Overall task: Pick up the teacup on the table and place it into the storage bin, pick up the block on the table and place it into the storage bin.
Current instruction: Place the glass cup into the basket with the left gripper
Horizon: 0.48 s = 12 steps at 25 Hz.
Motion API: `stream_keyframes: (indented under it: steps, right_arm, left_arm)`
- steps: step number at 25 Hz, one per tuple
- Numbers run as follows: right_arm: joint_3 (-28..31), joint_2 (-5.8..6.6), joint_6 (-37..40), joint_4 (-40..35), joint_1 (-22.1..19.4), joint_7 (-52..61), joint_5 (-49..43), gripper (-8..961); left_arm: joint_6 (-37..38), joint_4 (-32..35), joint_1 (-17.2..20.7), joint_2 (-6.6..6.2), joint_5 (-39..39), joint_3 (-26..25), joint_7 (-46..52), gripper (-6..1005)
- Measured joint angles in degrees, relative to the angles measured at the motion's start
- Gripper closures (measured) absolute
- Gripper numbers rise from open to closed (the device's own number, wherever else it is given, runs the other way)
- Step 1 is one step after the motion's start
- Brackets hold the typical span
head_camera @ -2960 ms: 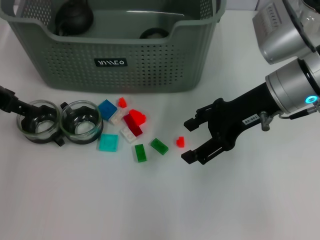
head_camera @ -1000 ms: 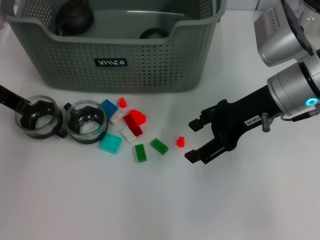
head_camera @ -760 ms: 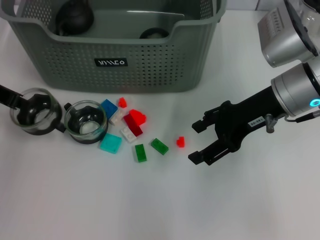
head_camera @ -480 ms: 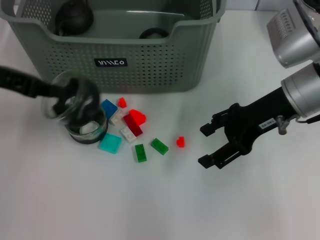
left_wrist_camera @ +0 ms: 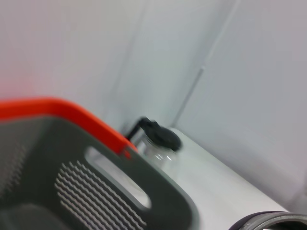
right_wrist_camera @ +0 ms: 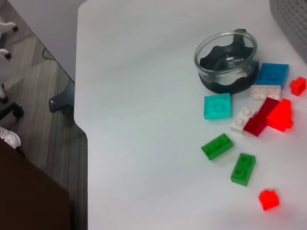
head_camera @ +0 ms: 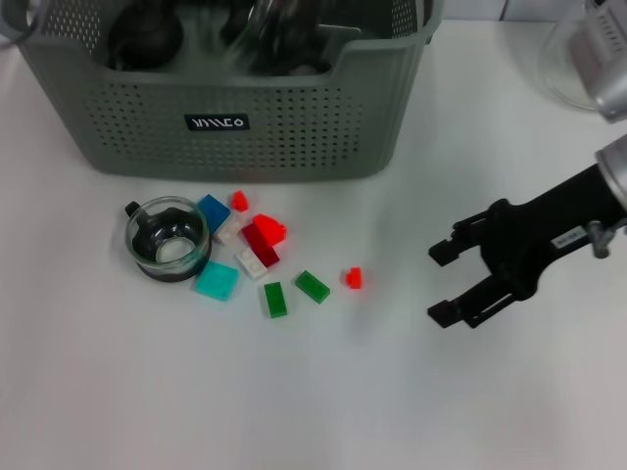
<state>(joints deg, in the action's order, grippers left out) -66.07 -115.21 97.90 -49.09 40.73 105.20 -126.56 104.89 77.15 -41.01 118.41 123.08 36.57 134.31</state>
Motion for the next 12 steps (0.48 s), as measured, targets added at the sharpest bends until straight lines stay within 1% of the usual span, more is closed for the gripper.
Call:
stream_keyframes:
  steps: [3,6,8,12]
  right_arm:
    - [2.18,1.0,2.21,-0.03,-0.58,0.0,-0.01,29]
    - [4.84,1.89,5.63,-0.04,-0.9,0.0,-0.02,29]
    - [6.9,2.47,8.01,-0.05,-1.04,0.12,-0.05,29]
    - [10.47,3.54,11.08,-0.05,-0.99,1.82,-0.09,29]
  left_arm:
    - [-8.01,-4.54,-3.87,-1.73,3.17,2.97,0.56,951]
    - [-14.12,-8.12,-7.04,-2.89,7.27,5.06,1.58,952]
    - [-17.59,-9.73,-8.64,-3.23,10.47,6.3,2.56,952]
    - [-24.25,-12.98,-11.78,-3.32,17.5,9.73,5.11,952]
